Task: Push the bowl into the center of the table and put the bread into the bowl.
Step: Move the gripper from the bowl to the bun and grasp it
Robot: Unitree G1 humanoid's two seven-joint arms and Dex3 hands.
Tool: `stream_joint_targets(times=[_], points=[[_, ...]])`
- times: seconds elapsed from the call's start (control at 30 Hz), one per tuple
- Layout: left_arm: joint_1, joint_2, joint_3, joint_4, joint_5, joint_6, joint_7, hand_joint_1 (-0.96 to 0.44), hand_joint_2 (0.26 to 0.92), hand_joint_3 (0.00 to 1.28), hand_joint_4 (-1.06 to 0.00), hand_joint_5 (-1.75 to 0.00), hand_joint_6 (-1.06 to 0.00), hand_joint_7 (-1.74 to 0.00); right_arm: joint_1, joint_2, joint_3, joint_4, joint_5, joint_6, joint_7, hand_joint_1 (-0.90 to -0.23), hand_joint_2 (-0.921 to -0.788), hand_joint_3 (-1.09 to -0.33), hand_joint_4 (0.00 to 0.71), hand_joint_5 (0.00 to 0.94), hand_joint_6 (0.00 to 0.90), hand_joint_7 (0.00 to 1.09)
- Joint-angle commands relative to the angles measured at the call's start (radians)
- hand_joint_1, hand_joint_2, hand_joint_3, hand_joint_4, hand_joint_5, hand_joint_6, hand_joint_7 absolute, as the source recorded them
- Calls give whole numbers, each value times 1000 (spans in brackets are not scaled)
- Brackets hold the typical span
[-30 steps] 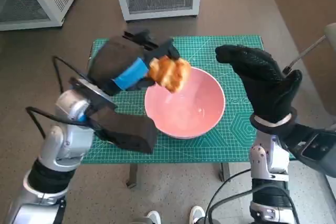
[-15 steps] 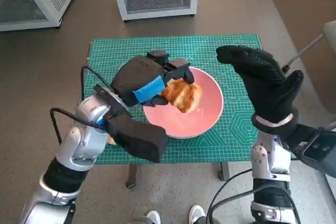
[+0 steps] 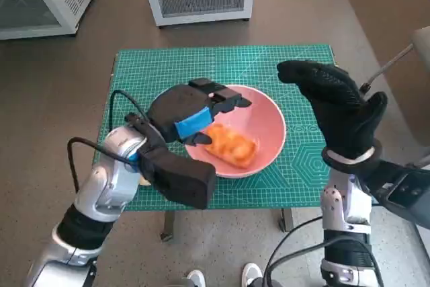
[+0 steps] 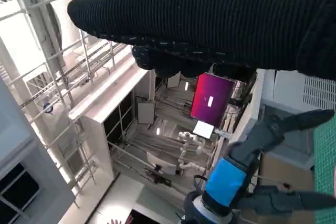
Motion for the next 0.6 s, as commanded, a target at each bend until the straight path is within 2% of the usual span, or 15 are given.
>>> stream_joint_targets(times=[0.03, 0.27, 0.6], points=[[21, 22, 30, -75, -10, 36, -44, -341, 804, 17, -112, -1, -261, -149, 25, 7, 2, 2, -8, 0, -5, -539, -921, -503, 366, 3, 63, 722], [75, 61, 106, -197, -62, 80, -102, -417, 800, 8, -41, 0, -245, -119, 27, 10, 4, 4, -10, -1, -4, -539, -921, -506, 365, 2, 60, 726], [170, 183, 283, -389, -157, 107, -180, -411, 773, 0, -66, -13, -269, -103, 32, 8, 3, 5, -4, -3, 1, -536, -921, -511, 364, 1, 55, 733]])
